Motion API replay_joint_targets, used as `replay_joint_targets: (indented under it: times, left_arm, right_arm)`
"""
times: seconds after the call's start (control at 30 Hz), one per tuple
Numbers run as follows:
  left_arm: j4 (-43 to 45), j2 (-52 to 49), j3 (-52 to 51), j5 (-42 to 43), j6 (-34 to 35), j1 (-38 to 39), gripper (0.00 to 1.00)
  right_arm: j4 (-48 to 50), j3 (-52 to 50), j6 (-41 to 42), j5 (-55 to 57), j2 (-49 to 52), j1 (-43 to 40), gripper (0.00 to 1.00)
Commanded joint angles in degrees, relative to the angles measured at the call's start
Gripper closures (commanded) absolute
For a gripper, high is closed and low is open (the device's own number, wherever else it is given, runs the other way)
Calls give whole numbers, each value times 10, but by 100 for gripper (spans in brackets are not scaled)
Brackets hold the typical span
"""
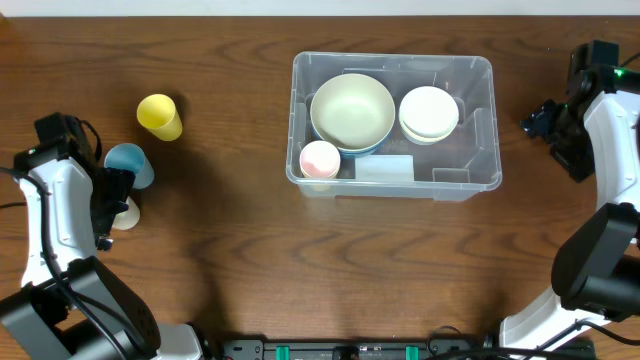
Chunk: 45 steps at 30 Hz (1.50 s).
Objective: Pack container
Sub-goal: 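Release the pink cup and move the left gripper to the cream cup, then grasp the cream cup rim with the left gripper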
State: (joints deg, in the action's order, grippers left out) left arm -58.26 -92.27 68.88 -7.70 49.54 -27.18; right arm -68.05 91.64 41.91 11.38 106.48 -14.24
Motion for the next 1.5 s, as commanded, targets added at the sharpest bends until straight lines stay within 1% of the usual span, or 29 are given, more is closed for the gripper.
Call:
replay_joint_targets:
  times: [0.0,0.27,0.8,0.9,0.97,1.07,1.1,1.17,1.2,1.27,1.47]
  left_arm:
    - [7,-4,-5,-3,8,-2,2]
    - [24,-28,-5,-3,21,-3,2]
    - [42,-91,-5,-3,20,-16,1]
    - [42,-97,-5,-3,20,-16,10]
    - [39,-98,-5,-3,20,-16,22]
    - [34,-99,-5,-3,20,-16,45]
    - [33,-99,-5,-2,20,-16,56]
    - [31,-99,-5,-2,20,-16,73]
    - [31,-99,-5,-2,20,-16,79]
    - [27,-99,-5,-2,20,-16,94]
    - [-7,-99,-5,-3,20,-16,94]
  right_arm:
    - [0,-2,9,6,-7,-4,1]
    - [0,-2,9,6,-7,-4,1]
    - [0,-2,9,6,-7,-4,1]
    - [0,-2,9,6,-7,-4,1]
    - [0,-2,9,6,-7,-4,1]
    - [0,-2,9,6,-7,-4,1]
    - [0,-2,9,6,-7,-4,1]
    - [0,-2,9,6,-7,-4,1]
    - [0,-2,9,6,-7,-4,1]
    - [0,-2,9,6,-7,-4,1]
    - [0,-2,9,6,-7,-4,1]
